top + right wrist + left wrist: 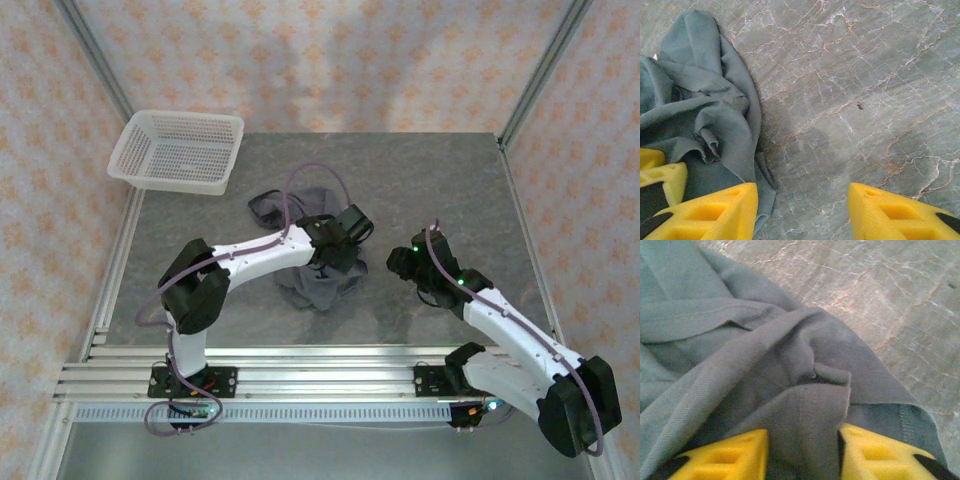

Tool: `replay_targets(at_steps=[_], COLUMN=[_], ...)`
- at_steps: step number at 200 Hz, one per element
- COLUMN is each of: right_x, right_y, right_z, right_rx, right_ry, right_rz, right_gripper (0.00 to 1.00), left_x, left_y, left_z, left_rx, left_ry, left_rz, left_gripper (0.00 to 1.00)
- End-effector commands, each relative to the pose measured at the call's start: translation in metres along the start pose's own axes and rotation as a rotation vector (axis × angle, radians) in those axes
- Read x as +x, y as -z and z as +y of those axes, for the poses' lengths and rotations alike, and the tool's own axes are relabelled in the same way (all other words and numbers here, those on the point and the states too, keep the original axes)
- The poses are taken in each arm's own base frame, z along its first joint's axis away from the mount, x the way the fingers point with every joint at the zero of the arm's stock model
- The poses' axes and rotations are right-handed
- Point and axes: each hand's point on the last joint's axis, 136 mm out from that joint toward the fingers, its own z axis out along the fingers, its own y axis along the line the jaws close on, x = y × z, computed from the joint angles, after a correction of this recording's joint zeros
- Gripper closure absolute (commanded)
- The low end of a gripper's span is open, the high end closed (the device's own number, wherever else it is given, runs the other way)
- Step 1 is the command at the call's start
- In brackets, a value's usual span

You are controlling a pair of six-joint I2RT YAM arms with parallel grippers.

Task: Fold the inside-out t-shirt

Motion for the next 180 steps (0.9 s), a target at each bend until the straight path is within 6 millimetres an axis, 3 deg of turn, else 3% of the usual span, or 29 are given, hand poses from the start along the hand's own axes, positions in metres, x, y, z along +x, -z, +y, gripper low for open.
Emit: replay_targets(at_steps=[1, 27, 44, 62, 94, 115, 148, 180], right_x=[0.0, 0.0, 0.002, 0.005, 0.012, 0.007, -0.032, -0.045], right_y=[0.002, 0.001, 0.001, 0.003, 0.023, 0.04, 0.049, 0.062], right_z=[-0.011, -0.011, -0.005, 0.015, 0.081, 0.114, 0.119, 0.144], right_rx=[0.038, 0.037, 0.007, -0.095, -0.366, -0.416, -0.294, -0.363], right_ry=[-0.012, -0.015, 0.002, 0.045, 0.224, 0.419, 0.588, 0.713], right_rz=[-0.016, -0.014, 0.0, 0.03, 0.042, -0.058, -0.285, -0.395], right_gripper=[0.5, 0.49, 0.49, 0.48, 0.38, 0.33, 0.31, 0.3], left_x=[-0.009, -0.019, -0.025, -0.033, -0.055, -0.064, -0.069, -0.067], left_y=[0.006, 0.019, 0.03, 0.047, 0.098, 0.128, 0.155, 0.163], left_z=[0.007, 0.004, 0.005, 0.01, 0.014, 0.013, 0.016, 0.019], left_rx=[-0.041, 0.0, 0.038, 0.129, 0.342, 0.417, 0.436, 0.432], left_ry=[-0.006, 0.034, 0.079, 0.168, 0.301, 0.313, 0.312, 0.307], left_rz=[-0.038, -0.089, -0.127, -0.164, -0.265, -0.3, -0.337, -0.345], left_gripper=[0.75, 1.0, 1.0, 1.0, 1.0, 1.0, 1.0, 1.0])
